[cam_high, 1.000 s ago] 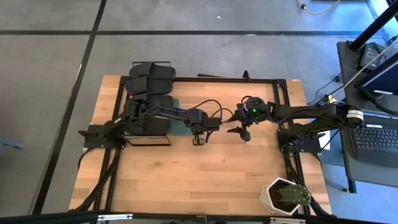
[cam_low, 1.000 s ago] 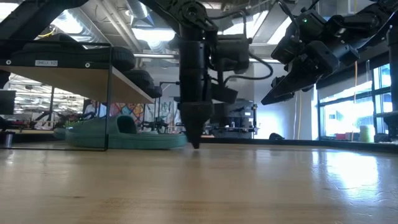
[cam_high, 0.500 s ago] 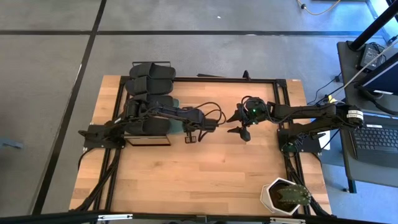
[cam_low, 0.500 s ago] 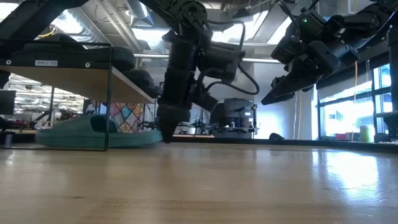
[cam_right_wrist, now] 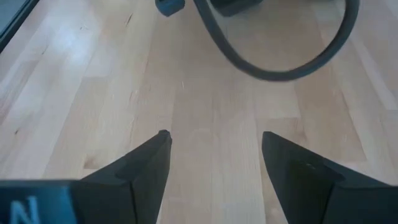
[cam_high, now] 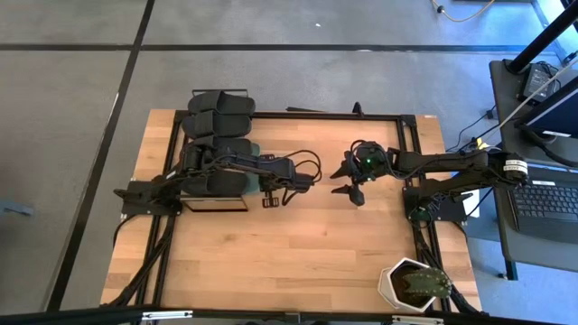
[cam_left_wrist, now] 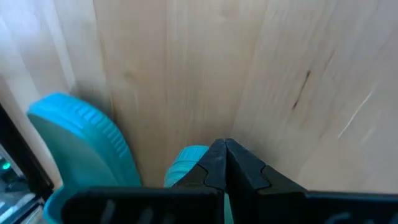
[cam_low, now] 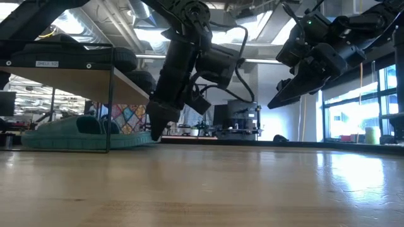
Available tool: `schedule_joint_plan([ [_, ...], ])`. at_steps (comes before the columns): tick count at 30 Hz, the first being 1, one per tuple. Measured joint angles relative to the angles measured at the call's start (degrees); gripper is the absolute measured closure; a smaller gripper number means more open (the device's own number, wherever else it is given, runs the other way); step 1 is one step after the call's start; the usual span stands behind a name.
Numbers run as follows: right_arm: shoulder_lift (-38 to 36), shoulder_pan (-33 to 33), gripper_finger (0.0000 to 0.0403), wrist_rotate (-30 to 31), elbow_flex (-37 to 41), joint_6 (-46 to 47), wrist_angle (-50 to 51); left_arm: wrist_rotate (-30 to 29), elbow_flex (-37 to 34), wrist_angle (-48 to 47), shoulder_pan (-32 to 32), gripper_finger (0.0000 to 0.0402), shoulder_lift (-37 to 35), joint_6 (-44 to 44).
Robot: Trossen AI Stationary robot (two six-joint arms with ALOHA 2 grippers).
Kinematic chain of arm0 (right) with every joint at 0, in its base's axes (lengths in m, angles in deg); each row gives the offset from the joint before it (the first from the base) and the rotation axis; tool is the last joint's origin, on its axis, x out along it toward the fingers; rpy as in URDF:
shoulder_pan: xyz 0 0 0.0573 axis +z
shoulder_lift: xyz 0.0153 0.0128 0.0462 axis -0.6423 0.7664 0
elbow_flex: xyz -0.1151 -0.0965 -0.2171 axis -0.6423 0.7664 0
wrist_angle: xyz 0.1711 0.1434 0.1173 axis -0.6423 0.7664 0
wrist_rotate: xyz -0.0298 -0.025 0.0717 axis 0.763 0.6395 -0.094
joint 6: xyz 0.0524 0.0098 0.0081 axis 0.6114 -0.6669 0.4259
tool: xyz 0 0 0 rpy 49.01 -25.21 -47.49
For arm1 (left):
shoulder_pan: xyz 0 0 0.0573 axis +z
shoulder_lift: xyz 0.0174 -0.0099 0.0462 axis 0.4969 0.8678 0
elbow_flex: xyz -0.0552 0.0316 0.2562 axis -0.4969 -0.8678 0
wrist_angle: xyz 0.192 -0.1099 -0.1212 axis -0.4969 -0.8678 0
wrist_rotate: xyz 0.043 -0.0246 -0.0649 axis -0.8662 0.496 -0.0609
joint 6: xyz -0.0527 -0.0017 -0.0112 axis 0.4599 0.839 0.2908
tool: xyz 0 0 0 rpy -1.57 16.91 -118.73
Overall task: Pick and place slides into the shelf
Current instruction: Put the green slipper under the shelf
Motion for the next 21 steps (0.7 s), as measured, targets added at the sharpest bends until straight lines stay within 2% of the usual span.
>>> schedule_joint_plan([
  [14, 0.0, 0.0, 0.0152, 0.0, 0.0, 0.2, 0.4, 0.0, 0.0, -1.7, 0.0, 0.0401, -0.4, -0.1],
  [21, 0.0, 0.0, 0.0152, 0.0, 0.0, 0.4, 0.0, 1.6, 0.0, 0.3, 0.4, 0.0401, -6.8, -4.5],
])
